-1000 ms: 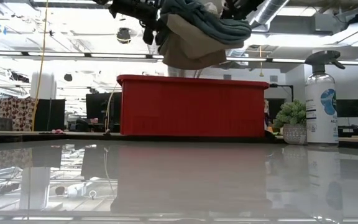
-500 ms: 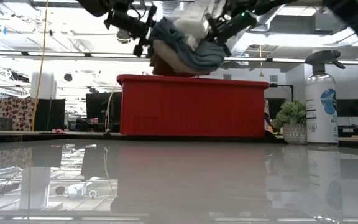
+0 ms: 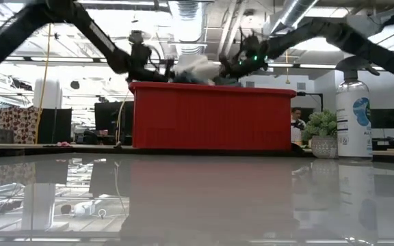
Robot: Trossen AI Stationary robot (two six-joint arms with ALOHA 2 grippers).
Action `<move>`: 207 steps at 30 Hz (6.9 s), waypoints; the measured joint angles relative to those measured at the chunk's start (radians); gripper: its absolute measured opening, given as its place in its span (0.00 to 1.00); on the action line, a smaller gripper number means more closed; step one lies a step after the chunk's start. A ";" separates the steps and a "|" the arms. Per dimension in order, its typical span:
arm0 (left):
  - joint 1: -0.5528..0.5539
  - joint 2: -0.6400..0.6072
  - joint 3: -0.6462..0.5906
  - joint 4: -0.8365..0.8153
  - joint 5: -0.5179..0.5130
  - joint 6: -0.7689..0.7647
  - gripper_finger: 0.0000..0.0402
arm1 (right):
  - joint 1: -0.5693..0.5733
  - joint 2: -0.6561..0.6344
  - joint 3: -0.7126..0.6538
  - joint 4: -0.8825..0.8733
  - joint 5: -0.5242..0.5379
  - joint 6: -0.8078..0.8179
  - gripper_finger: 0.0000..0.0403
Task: Fold Laundry from Bin
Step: Put the stacked folded clothes in the red bin, then return to Home Position
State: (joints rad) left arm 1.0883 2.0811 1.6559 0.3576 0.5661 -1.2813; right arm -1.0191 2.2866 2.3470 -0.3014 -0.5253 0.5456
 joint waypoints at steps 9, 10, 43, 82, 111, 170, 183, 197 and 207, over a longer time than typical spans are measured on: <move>-0.003 0.157 0.221 -0.245 0.029 0.085 0.28 | -0.034 0.107 0.001 -0.025 0.048 -0.008 0.16; -0.003 0.160 0.242 -0.323 0.006 0.116 0.28 | -0.037 0.112 0.002 -0.053 0.054 -0.019 0.16; -0.017 0.182 0.318 -0.675 -0.249 0.335 0.89 | -0.086 0.096 0.010 -0.511 0.421 -0.353 0.65; -0.098 -0.035 0.688 -0.190 0.287 0.448 0.90 | -0.087 -0.428 0.006 -0.238 -0.193 -0.465 0.66; -0.119 -0.130 0.686 -0.376 0.247 0.536 0.90 | 0.111 -0.402 0.000 0.000 -0.068 -0.641 0.54; -0.990 -1.489 -1.258 0.101 -0.839 1.024 0.90 | 0.096 -2.262 -1.892 0.019 -0.225 -0.203 0.52; -1.071 -1.632 -1.439 0.112 -0.851 0.965 0.90 | 0.237 -2.282 -2.094 0.143 -0.178 -0.253 0.52; -1.072 -2.076 -1.568 -0.237 -0.731 0.914 0.90 | 0.465 -2.281 -2.338 0.471 0.020 -0.333 0.52; -1.072 -2.064 -1.644 -0.222 -0.720 0.926 0.90 | 0.584 -2.263 -2.338 0.381 0.080 -0.253 0.52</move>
State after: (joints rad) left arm 0.0166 0.0167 0.0118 0.1361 -0.1540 -0.3551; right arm -0.4350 0.0239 0.0090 0.0794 -0.4451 0.2928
